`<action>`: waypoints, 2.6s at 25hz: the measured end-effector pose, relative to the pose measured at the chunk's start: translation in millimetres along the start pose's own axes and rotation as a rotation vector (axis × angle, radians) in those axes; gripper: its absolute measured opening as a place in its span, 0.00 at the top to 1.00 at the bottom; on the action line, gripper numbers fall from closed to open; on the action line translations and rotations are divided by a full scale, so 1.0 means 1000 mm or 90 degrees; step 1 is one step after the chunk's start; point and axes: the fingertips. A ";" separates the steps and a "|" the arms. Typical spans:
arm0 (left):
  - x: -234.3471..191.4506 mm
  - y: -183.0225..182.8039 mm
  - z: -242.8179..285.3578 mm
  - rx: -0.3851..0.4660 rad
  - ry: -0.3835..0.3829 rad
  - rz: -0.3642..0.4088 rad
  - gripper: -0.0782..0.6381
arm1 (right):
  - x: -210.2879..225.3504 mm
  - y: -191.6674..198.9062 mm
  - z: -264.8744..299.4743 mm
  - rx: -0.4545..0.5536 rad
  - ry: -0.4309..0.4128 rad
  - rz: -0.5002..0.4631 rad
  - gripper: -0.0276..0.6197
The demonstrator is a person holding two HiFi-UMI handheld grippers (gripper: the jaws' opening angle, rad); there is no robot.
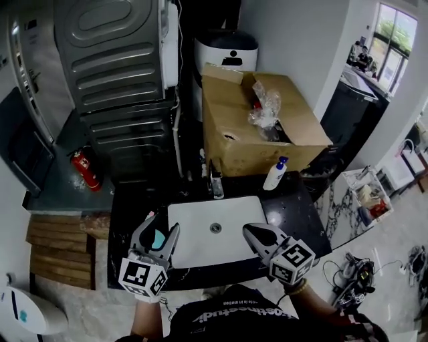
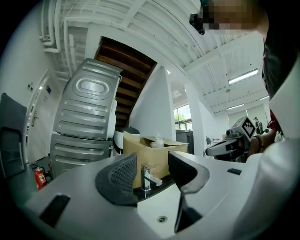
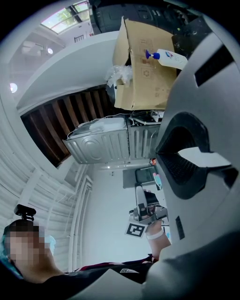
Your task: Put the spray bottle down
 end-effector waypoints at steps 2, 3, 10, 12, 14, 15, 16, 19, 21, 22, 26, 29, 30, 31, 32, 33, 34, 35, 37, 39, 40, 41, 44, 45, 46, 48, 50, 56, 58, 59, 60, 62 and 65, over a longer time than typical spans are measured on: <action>0.010 0.006 0.001 -0.006 0.021 -0.006 0.59 | -0.002 -0.001 0.000 0.000 -0.004 0.000 0.90; 0.014 0.008 0.001 -0.009 0.029 -0.010 0.60 | -0.003 -0.002 0.000 0.000 -0.006 0.000 0.90; 0.029 0.006 0.007 -0.009 0.061 -0.021 0.64 | -0.008 -0.006 0.000 0.001 -0.021 0.000 0.90; 0.032 0.004 0.008 -0.009 0.064 -0.022 0.65 | -0.009 -0.008 0.000 0.001 -0.024 0.000 0.90; 0.035 0.003 0.010 -0.010 0.070 -0.021 0.66 | -0.009 -0.009 0.000 0.001 -0.027 0.000 0.90; 0.036 0.003 0.010 -0.012 0.072 -0.022 0.67 | -0.009 -0.009 0.000 0.001 -0.027 0.000 0.90; 0.037 0.002 0.010 -0.013 0.074 -0.021 0.67 | -0.008 -0.010 0.000 0.002 -0.028 0.000 0.90; 0.038 -0.001 0.009 -0.014 0.080 -0.015 0.72 | -0.009 -0.015 0.002 0.010 -0.031 0.006 0.90; 0.037 -0.004 0.009 -0.010 0.081 -0.021 0.75 | -0.011 -0.017 0.003 0.016 -0.035 0.009 0.90; 0.037 -0.005 0.009 -0.008 0.080 -0.023 0.76 | -0.011 -0.018 0.003 0.017 -0.038 0.011 0.90; 0.041 -0.009 0.010 -0.004 0.084 -0.021 0.79 | -0.011 -0.021 0.002 0.018 -0.042 0.012 0.90; 0.046 -0.011 0.011 0.000 0.089 -0.025 0.82 | -0.011 -0.022 0.000 0.019 -0.042 0.012 0.90; 0.048 -0.011 0.011 0.002 0.094 -0.024 0.83 | -0.011 -0.022 0.000 0.021 -0.043 0.012 0.90; 0.051 -0.011 0.011 0.003 0.102 -0.021 0.84 | -0.011 -0.023 0.000 0.024 -0.043 0.012 0.90; 0.054 -0.010 0.011 0.004 0.110 -0.018 0.85 | -0.011 -0.024 -0.001 0.029 -0.043 0.013 0.90; 0.056 -0.009 0.011 0.004 0.115 -0.016 0.86 | -0.012 -0.025 -0.001 0.038 -0.045 0.015 0.90; 0.057 -0.008 0.012 0.004 0.118 -0.017 0.87 | -0.014 -0.027 -0.001 0.047 -0.048 0.016 0.90; 0.059 -0.007 0.012 0.004 0.118 -0.020 0.87 | -0.015 -0.029 -0.002 0.056 -0.051 0.016 0.90; 0.061 -0.007 0.013 0.005 0.122 -0.024 0.87 | -0.019 -0.032 -0.002 0.069 -0.057 0.006 0.90; 0.064 -0.006 0.014 0.007 0.127 -0.022 0.87 | -0.020 -0.033 -0.002 0.072 -0.057 -0.006 0.90; 0.064 -0.006 0.015 0.008 0.127 -0.022 0.87 | -0.020 -0.031 -0.002 0.070 -0.055 -0.009 0.90; 0.064 -0.006 0.015 0.008 0.127 -0.022 0.87 | -0.020 -0.030 -0.001 0.068 -0.053 -0.009 0.90; 0.064 -0.004 0.015 0.010 0.127 -0.026 0.87 | -0.021 -0.028 -0.001 0.067 -0.054 -0.006 0.90; 0.064 -0.003 0.014 0.010 0.126 -0.027 0.87 | -0.022 -0.027 -0.001 0.067 -0.054 -0.005 0.90; 0.064 -0.002 0.014 0.011 0.124 -0.028 0.87 | -0.022 -0.026 -0.001 0.068 -0.052 -0.004 0.90; 0.063 -0.002 0.014 0.013 0.121 -0.029 0.87 | -0.022 -0.027 -0.001 0.071 -0.051 -0.006 0.90; 0.063 -0.001 0.014 0.015 0.123 -0.026 0.87 | -0.023 -0.028 -0.001 0.074 -0.051 -0.009 0.90; 0.058 0.002 0.012 0.013 0.110 -0.042 0.87 | -0.020 -0.022 -0.002 0.076 -0.043 -0.004 0.90; 0.057 0.002 0.012 0.014 0.110 -0.041 0.87 | -0.019 -0.022 -0.002 0.078 -0.041 -0.001 0.90; 0.056 0.002 0.012 0.015 0.108 -0.042 0.87 | -0.018 -0.022 -0.002 0.078 -0.040 0.000 0.90; 0.055 0.001 0.012 0.015 0.105 -0.044 0.87 | -0.018 -0.022 -0.002 0.078 -0.040 0.001 0.90; 0.053 0.000 0.013 0.015 0.098 -0.047 0.87 | -0.018 -0.023 -0.002 0.082 -0.043 0.001 0.90; 0.053 -0.001 0.013 0.016 0.098 -0.047 0.87 | -0.020 -0.026 -0.002 0.089 -0.049 0.001 0.90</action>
Point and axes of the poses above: the fingertips, and each gripper's own axes: z forward along the fingers, x to its right, y out of its underside, and after that the axes turned 2 degrees about z, right-handed
